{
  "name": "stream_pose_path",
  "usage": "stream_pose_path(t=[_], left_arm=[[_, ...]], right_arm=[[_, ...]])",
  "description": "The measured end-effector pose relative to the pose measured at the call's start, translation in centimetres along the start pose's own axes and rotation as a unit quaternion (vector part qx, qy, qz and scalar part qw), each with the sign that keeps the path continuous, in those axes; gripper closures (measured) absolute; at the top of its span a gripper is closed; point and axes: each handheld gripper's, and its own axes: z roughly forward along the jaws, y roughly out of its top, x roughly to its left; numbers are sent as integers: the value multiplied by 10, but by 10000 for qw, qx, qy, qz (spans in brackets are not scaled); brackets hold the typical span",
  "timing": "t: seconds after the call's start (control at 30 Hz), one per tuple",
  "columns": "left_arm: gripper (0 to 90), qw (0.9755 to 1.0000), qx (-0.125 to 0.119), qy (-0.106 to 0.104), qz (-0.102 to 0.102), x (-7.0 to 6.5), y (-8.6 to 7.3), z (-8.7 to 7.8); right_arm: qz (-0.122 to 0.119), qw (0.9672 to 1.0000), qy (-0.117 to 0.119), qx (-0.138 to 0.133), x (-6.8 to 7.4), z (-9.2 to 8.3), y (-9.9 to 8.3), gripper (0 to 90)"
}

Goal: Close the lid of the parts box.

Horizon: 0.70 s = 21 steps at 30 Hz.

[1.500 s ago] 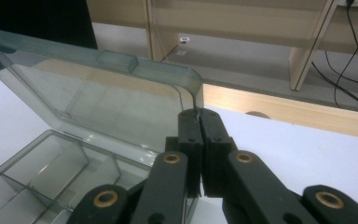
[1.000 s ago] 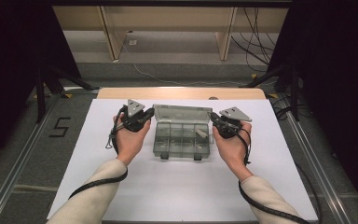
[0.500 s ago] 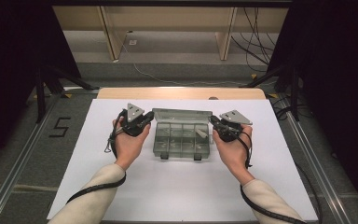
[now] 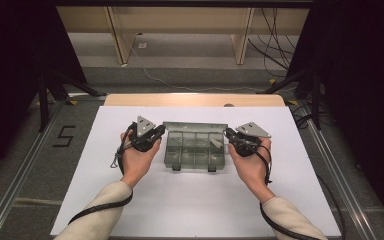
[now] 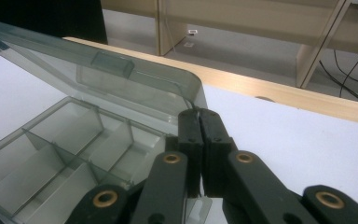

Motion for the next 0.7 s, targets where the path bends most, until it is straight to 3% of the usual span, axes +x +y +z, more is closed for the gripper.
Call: stream_pose_path(t=[0.23,0.3,0.37,0.53,0.7], left_arm=[[825,9998,128,-44,177,-1,-3,-6],[814,9995,198,-58,253,-1,-5,-7],[799,9993,249,-77,273,-1,-7,-9],[737,9988,394,-170,240,0,-12,-14],[611,9982,516,-275,153,0,-12,-17]], right_arm=[[-78,10000,25,25,1,-2,-2,888],[-1,9999,48,92,2,-3,-2,888],[-91,10000,5,26,1,-2,-4,887],[-103,9999,42,96,2,-4,-6,886],[-85,9998,103,130,2,-6,-7,883]])
